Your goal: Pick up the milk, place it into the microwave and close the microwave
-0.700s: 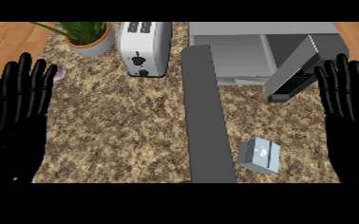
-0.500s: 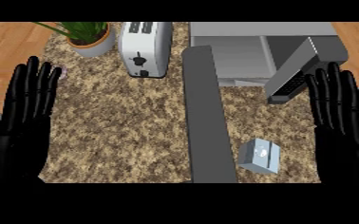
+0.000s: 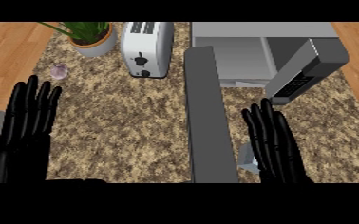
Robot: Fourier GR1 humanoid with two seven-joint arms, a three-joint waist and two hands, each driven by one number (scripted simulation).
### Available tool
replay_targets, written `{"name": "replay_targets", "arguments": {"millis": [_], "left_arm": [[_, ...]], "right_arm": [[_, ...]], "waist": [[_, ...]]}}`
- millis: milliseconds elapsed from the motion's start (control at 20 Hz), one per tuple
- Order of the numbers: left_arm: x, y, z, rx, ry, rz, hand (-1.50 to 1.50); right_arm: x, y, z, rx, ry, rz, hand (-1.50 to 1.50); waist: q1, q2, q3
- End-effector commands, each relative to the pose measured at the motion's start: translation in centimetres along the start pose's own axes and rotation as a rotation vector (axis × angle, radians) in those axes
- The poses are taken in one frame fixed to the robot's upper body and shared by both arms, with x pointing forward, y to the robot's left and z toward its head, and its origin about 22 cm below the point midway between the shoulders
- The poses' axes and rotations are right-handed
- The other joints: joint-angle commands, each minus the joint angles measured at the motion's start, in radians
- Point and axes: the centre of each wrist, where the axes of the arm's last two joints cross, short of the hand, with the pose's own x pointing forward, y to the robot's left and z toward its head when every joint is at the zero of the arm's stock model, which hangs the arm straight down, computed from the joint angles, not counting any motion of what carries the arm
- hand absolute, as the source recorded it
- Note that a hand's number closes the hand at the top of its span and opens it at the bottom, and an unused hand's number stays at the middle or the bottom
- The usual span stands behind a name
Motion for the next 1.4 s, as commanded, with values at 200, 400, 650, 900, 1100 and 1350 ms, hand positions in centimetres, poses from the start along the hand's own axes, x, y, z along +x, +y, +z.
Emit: {"name": "replay_targets", "arguments": {"millis": [200, 400, 650, 900, 1100, 1350], "left_arm": [[2.0, 0.4, 1.4, -0.002, 0.016, 0.034, -1.50], [1.2, 1.9, 3.2, 0.003, 0.011, 0.014, -1.50], [0.0, 2.1, 3.6, 0.004, 0.017, 0.027, -1.50], [0.7, 1.7, 5.5, 0.008, 0.016, 0.031, -1.50], [1.8, 4.3, 4.1, 0.022, 0.011, 0.008, -1.50], [1.3, 2.8, 5.9, 0.017, 0.031, 0.032, -1.50]], "right_arm": [[0.6, 1.6, 1.3, -0.055, -0.001, 0.039, -1.50], [-0.2, 2.7, 2.7, -0.135, 0.016, 0.103, -1.50], [-2.0, 1.1, 2.3, -0.196, 0.046, 0.139, -1.50], [-3.1, -1.2, 1.9, -0.241, 0.101, 0.146, -1.50], [-4.6, -2.7, 2.8, -0.290, 0.112, 0.164, -1.50], [-7.8, -2.6, 4.4, -0.321, 0.143, 0.164, -1.50]], "waist": [[-0.004, 0.002, 0.001], [-0.005, 0.000, 0.000], [-0.004, 0.002, 0.001], [0.000, 0.002, 0.001], [-0.004, 0.003, 0.001], [-0.004, 0.002, 0.001]]}}
